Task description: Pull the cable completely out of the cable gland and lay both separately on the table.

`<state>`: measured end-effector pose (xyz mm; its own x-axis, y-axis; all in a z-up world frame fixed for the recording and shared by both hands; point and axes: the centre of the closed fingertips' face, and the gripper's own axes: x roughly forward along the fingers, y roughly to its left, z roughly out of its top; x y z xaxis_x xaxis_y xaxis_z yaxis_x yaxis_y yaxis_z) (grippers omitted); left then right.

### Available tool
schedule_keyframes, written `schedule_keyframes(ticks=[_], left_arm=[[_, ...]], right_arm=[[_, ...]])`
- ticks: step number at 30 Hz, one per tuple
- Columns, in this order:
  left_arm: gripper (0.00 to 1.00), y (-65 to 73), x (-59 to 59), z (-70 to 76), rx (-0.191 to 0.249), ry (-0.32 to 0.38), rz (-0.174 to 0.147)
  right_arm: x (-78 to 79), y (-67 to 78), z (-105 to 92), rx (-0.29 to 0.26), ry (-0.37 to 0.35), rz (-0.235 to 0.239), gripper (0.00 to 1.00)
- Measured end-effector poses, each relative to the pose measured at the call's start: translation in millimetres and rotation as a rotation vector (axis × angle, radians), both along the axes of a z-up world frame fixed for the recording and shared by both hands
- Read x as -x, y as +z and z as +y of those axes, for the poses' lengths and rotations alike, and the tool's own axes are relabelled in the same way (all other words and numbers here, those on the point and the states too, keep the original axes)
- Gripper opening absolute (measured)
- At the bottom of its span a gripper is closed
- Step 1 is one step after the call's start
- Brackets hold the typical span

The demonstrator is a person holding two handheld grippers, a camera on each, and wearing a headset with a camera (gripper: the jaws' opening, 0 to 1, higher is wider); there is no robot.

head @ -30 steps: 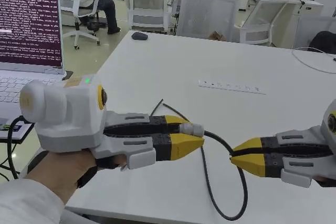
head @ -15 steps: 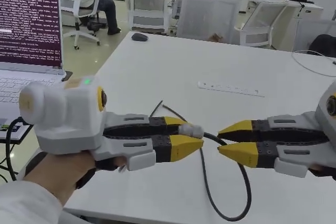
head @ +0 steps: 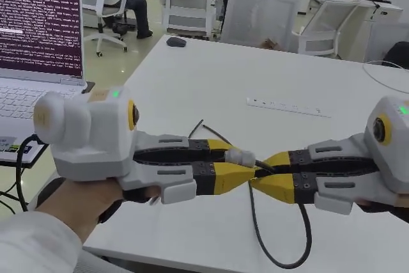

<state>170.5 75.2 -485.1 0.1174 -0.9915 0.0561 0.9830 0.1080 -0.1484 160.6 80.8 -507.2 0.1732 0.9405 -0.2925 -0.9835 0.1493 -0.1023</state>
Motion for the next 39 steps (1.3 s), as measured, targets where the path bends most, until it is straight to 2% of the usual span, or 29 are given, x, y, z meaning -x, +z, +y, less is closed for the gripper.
schedule_keyframes(ticks=[18, 29, 39], left_arm=[[0.16, -3.3, -2.8, 1.1, -0.022, 0.019, -0.012], [0.16, -5.2, -5.1, 2.0, -0.031, 0.029, -0.009], [0.16, -2.9, -7.8, 3.9, -0.018, 0.041, -0.003]], right_arm=[[-4.6, -9.0, -6.7, 0.015, -0.019, -0.02, 0.03], [-8.4, -23.1, -27.3, 0.02, -0.068, 0.011, 0.03], [-12.1, -46.7, -53.4, 0.057, -0.141, 0.058, 0.03]])
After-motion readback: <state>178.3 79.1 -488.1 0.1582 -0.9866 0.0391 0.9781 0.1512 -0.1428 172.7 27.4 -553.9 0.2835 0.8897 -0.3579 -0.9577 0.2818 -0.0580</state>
